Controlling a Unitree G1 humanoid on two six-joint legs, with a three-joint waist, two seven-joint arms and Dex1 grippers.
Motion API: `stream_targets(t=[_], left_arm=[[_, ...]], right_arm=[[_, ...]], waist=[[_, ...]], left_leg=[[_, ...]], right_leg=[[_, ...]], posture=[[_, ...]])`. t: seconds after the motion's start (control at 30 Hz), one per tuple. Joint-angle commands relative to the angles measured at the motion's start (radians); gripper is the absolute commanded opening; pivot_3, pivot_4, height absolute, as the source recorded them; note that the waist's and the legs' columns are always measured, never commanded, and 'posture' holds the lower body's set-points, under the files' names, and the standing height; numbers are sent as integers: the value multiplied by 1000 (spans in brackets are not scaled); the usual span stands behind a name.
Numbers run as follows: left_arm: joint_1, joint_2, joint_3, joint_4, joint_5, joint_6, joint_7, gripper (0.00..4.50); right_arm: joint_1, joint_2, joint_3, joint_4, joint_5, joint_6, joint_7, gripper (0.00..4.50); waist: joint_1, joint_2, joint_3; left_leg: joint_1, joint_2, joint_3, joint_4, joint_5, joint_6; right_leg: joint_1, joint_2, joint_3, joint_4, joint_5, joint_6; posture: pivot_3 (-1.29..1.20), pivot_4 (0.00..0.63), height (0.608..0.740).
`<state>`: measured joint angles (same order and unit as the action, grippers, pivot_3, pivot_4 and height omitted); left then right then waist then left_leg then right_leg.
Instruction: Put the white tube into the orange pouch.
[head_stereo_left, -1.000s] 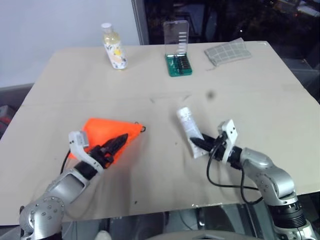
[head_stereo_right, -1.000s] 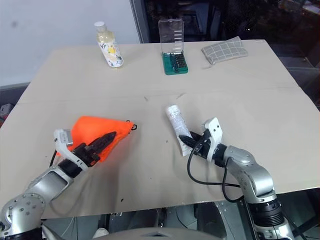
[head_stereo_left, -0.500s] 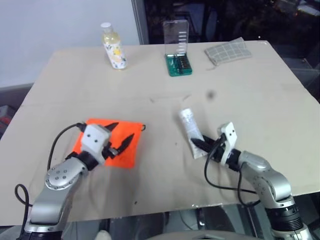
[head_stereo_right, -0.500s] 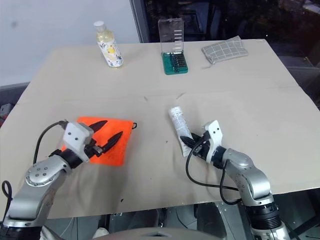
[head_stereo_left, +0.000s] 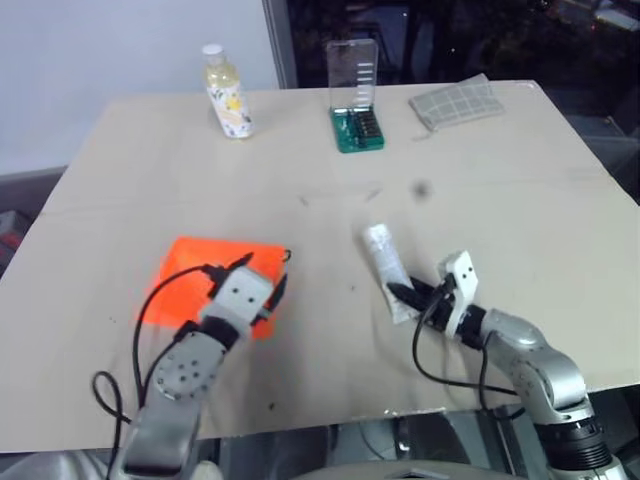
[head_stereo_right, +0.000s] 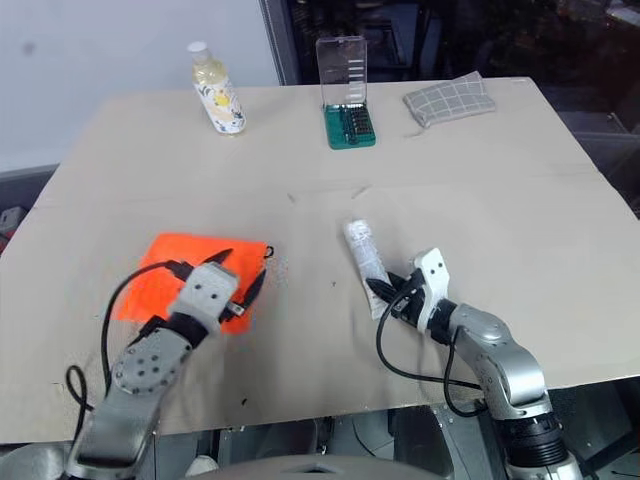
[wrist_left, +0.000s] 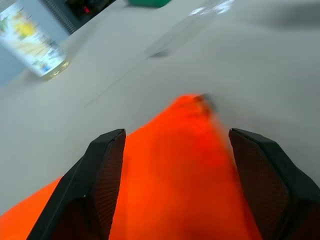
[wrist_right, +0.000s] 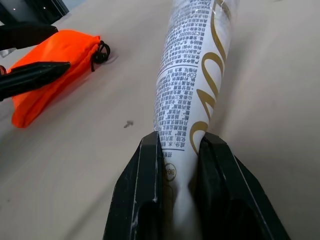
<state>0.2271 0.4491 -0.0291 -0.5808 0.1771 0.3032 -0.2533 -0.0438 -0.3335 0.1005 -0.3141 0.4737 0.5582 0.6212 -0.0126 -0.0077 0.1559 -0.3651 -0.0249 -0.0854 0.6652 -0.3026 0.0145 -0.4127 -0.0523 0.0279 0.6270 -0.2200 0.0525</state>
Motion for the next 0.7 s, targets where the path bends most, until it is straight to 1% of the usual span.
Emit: stream_targets(t=[0.03,0.27,0.53,0.7], left_arm=[[32,-27,-28,-88,71,32,35,3381],[48,-110,-65,-108,193,119,103,3381],[-28,-178,-58,-26,197,133,131,3381],[-25,-184,-67,-20,210,139,127,3381]], right_arm=[[19,-30,-17,-66,27,29,10,722],[22,-77,-30,-92,57,66,15,722],[6,-83,-24,-90,66,78,10,722],[4,-79,-25,-91,66,79,4,722]], waist=[[0,0,0],[2,0,0],[2,-1,0],[2,-1,0]], left_leg=[[0,0,0,0,0,0],[0,-1,-1,1,0,0],[0,-1,-1,3,0,0],[0,-1,-1,3,0,0]], right_leg=[[0,0,0,0,0,0],[2,0,-1,0,0,0],[2,0,-2,1,0,0],[2,0,-2,1,0,0]], posture=[[0,150,740],[0,150,740],[0,150,740],[0,150,740]])
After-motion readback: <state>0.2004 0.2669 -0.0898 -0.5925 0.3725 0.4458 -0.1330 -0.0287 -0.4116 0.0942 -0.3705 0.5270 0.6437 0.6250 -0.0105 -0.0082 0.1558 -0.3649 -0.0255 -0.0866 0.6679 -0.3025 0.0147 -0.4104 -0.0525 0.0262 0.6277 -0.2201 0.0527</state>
